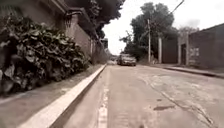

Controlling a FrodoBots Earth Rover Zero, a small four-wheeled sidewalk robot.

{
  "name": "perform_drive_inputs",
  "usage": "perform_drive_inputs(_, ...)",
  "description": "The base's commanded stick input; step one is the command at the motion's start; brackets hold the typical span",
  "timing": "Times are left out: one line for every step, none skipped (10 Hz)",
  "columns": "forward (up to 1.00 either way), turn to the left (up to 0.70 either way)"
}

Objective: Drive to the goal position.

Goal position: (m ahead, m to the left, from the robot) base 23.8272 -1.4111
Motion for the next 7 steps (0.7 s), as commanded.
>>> perform_drive_inputs(0.70, -0.02)
perform_drive_inputs(0.70, -0.02)
perform_drive_inputs(0.70, -0.02)
perform_drive_inputs(0.70, -0.02)
perform_drive_inputs(0.70, -0.02)
perform_drive_inputs(0.70, -0.02)
perform_drive_inputs(0.70, -0.02)
